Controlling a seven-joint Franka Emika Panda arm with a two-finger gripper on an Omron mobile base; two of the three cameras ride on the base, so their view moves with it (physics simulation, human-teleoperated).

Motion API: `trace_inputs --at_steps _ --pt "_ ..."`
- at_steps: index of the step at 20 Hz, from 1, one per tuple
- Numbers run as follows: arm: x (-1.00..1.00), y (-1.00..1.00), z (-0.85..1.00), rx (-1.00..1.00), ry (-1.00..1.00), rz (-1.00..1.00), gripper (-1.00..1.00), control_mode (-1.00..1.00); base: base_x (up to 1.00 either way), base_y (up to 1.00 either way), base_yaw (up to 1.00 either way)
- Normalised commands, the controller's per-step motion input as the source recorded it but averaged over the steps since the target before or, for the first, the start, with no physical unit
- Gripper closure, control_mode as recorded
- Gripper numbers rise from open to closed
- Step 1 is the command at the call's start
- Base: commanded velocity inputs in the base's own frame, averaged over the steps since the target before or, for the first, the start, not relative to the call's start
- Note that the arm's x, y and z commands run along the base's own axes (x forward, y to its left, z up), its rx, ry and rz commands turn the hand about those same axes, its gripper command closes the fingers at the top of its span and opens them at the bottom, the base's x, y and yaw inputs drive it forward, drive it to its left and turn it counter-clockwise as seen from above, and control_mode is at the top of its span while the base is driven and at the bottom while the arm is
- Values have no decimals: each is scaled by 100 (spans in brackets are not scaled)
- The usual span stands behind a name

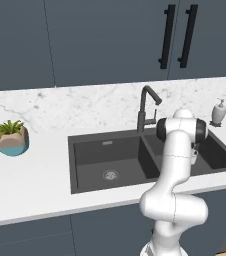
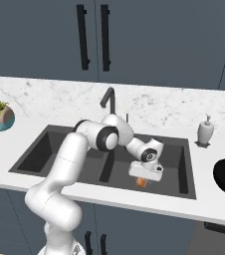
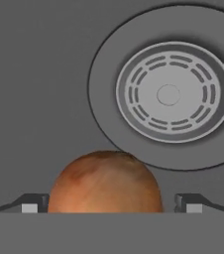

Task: Pick the onion from the sink and place it in the bowl. Then pick the bowl and place it in the microwave. Then close the microwave door and press the start button.

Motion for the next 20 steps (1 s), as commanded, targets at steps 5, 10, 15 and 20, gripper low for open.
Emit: trace_inputs --at_steps 5,10,15,20 --pt "-24 0 -4 0 0 0 -100 -100 0 0 0" --pt "-6 2 -18 0 0 1 100 -100 0 0 0" --pt "11 0 0 3 -8 11 100 -100 0 0 0" --pt "-28 -14 63 0 -25 16 100 -100 0 0 0"
